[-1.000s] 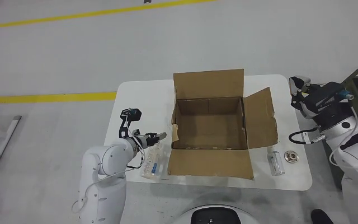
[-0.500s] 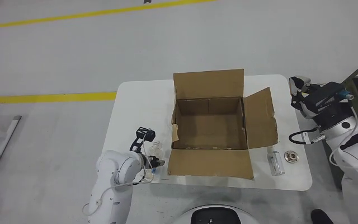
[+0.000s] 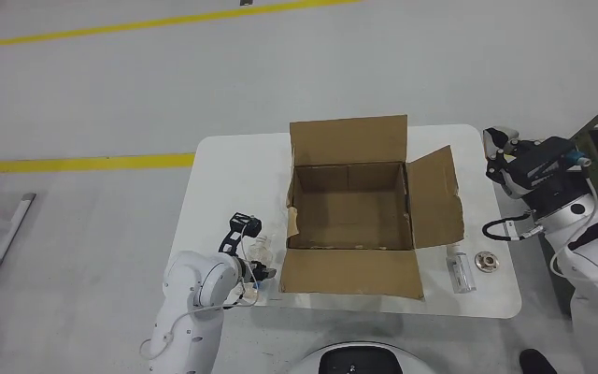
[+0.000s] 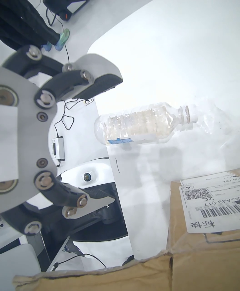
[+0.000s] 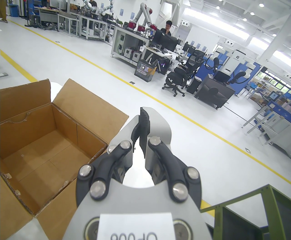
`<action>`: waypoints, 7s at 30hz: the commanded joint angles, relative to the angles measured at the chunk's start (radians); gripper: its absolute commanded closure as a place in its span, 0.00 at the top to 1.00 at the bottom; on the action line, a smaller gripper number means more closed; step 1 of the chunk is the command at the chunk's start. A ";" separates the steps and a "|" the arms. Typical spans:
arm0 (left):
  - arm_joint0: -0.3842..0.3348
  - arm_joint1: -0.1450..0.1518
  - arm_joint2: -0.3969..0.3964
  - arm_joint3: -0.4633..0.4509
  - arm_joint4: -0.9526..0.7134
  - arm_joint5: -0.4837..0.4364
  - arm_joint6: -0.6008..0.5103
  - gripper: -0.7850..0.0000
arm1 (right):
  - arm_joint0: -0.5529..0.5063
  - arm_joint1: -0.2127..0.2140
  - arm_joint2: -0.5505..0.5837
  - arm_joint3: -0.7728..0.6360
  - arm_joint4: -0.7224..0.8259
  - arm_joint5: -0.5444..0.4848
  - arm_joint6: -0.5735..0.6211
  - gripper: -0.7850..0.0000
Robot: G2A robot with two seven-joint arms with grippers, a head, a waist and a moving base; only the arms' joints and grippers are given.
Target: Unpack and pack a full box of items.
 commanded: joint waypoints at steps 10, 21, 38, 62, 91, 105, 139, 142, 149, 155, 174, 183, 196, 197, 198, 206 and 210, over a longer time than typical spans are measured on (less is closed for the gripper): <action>0.000 0.000 0.000 0.000 0.000 0.000 0.000 1.00 | 0.000 0.000 0.000 0.000 0.000 0.000 0.000 0.00; 0.050 0.018 -0.021 -0.046 0.041 -0.030 0.063 1.00 | 0.000 0.000 0.000 0.000 0.000 0.000 0.000 0.00; 0.024 0.017 0.067 0.145 0.151 0.072 0.164 1.00 | 0.000 0.000 0.000 0.000 0.000 0.000 0.000 0.00; -0.089 0.020 0.084 0.336 0.088 0.092 0.096 1.00 | 0.000 0.000 0.000 0.000 0.000 0.000 0.000 0.00; -0.111 0.024 0.099 0.338 0.063 0.127 0.102 0.00 | 0.017 0.006 0.011 0.035 0.065 0.006 0.072 0.00; -0.033 0.044 -0.020 -0.037 -0.033 0.154 0.039 0.00 | 0.085 0.033 0.029 0.153 0.382 0.019 0.458 1.00; -0.055 0.061 -0.074 -0.261 -0.157 0.167 0.003 0.00 | 0.046 0.028 -0.118 0.332 0.831 0.299 0.502 0.00; -0.055 0.061 -0.074 -0.261 -0.157 0.167 0.003 0.00 | 0.046 0.028 -0.118 0.332 0.831 0.299 0.502 0.00; -0.087 0.065 -0.082 -0.297 -0.178 0.159 0.061 0.00 | 0.029 0.026 -0.160 0.329 0.872 0.326 0.474 0.00; -0.222 0.066 -0.077 -0.365 -0.288 0.218 0.012 0.00 | 0.023 0.024 -0.209 0.309 0.906 0.370 0.460 0.00; -0.376 0.062 0.225 -0.178 -0.447 0.380 -0.028 0.00 | -0.015 0.028 -0.263 0.202 0.933 0.448 0.401 0.00; -0.376 0.062 0.225 -0.178 -0.447 0.380 -0.028 0.00 | -0.031 0.030 -0.252 0.155 1.061 0.528 0.420 0.00; -0.362 0.060 0.268 -0.086 -0.411 0.393 0.039 0.00 | -0.037 0.037 -0.265 0.100 1.113 0.573 0.432 0.00; -0.367 0.059 0.275 -0.065 -0.413 0.406 0.042 0.00 | -0.038 0.037 -0.264 0.093 1.112 0.570 0.429 0.00; -0.374 0.058 0.282 -0.045 -0.412 0.417 0.041 0.00 | -0.040 0.038 -0.263 0.087 1.112 0.567 0.425 0.00; -0.424 0.051 0.336 0.101 -0.373 0.466 0.022 0.00 | -0.050 0.044 -0.260 0.044 1.090 0.543 0.402 0.00; -0.439 0.046 0.364 0.158 -0.375 0.483 0.018 0.00 | -0.053 0.046 -0.263 0.044 1.091 0.540 0.393 0.00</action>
